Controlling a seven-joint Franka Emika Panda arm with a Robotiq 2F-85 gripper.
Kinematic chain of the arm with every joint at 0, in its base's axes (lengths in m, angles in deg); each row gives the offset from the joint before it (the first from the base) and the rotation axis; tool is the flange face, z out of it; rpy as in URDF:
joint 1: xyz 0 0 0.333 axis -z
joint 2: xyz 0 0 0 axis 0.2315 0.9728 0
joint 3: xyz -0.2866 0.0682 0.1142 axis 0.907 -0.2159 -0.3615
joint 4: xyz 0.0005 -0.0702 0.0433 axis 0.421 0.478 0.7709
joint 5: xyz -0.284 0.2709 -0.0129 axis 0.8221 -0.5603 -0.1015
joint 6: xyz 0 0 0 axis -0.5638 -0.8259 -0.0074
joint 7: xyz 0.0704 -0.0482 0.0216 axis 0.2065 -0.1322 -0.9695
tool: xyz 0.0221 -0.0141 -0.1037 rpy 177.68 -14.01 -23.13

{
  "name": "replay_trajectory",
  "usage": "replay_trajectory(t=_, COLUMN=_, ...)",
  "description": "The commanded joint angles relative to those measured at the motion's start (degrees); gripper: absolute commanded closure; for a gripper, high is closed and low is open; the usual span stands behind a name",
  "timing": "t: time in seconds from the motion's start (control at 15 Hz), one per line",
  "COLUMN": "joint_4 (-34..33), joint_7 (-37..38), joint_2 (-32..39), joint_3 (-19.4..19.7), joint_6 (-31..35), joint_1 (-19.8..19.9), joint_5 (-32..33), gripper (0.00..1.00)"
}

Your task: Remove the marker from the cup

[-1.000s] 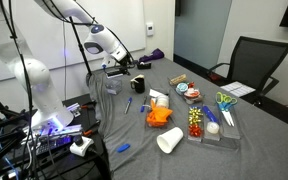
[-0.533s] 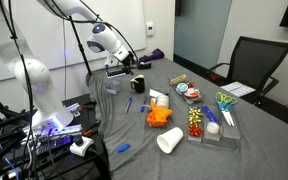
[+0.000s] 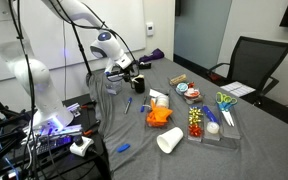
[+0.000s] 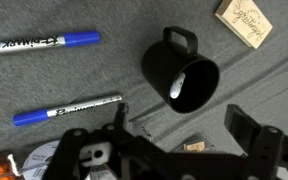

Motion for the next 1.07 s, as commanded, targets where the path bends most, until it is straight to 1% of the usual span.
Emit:
replay_trajectory(t=0.0, joint_4=-2.39, joint_7=-6.22, joint_2=1.77, joint_3=0.48, joint_6=-3.52, joint_1=1.16, joint_5=-4.88, gripper=0.0)
replay_trajectory(t=0.2, joint_4=-4.19, joint_7=-12.28, joint_2=2.39, joint_3=0.43, joint_6=-5.11, joint_1=1.31, joint_5=-12.13, gripper=0.0)
replay_trajectory(t=0.53, joint_4=-8.41, joint_7=-24.17, joint_2=7.17, joint_3=0.13, joint_6=-5.61, joint_1=0.78, joint_5=-25.98, gripper=0.0)
replay_trajectory(t=0.67, joint_4=-9.96, joint_7=-28.31, joint_2=9.31, joint_3=0.2, joint_6=-5.93, joint_1=0.71, joint_5=-30.61, gripper=0.0)
replay_trajectory(t=0.87, joint_4=-11.91, joint_7=-32.89, joint_2=12.38, joint_3=0.38, joint_6=-6.69, joint_1=0.54, joint_5=-35.81, gripper=0.0)
replay_trajectory(t=1.0, joint_4=-12.54, joint_7=-35.0, joint_2=13.74, joint_3=0.51, joint_6=-7.51, joint_1=0.5, joint_5=-37.83, gripper=0.0)
